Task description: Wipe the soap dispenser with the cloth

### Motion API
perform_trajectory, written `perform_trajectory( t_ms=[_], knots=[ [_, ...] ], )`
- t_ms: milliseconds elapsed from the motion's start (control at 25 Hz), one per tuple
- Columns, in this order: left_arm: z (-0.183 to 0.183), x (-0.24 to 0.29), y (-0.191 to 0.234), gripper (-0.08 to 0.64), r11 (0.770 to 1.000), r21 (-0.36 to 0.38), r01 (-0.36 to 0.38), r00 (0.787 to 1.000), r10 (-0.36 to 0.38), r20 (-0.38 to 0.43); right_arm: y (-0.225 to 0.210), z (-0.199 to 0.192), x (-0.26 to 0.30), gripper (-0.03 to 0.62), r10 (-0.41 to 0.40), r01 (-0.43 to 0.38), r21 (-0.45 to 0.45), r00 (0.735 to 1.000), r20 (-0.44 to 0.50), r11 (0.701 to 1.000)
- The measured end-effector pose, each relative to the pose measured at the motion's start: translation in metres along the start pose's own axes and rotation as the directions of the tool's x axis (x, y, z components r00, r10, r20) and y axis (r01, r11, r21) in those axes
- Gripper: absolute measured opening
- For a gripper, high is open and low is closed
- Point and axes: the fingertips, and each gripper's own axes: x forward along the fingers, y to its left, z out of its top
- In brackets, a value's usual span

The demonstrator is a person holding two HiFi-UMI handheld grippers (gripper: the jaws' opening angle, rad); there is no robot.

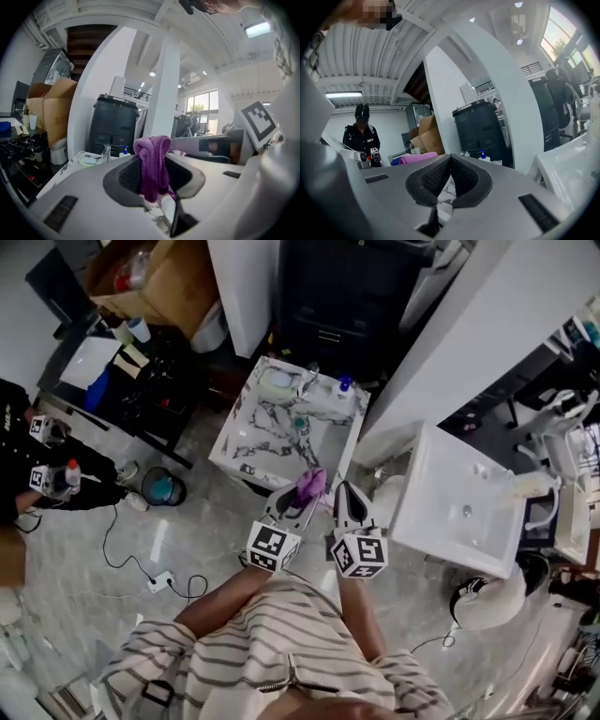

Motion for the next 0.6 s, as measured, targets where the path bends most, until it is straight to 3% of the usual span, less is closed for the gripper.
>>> perform_trajectory(
  t_ms=[240, 600],
  knots=[
    [0.022, 0.04, 0.037, 0.12, 0.999, 0.012, 0.051, 0.999, -0.051, 0.001, -0.016, 0.017, 0.048, 0.008, -0.063, 0.063, -0.009, 0.998, 0.0, 0.998],
    [0.03, 0.078, 0.074, 0.12, 0.999, 0.0, 0.045, 0.999, -0.045, -0.01, -0.036, 0.022, 0.096, 0.008, -0.087, 0.086, -0.019, 0.995, -0.041, 0.996]
  ],
)
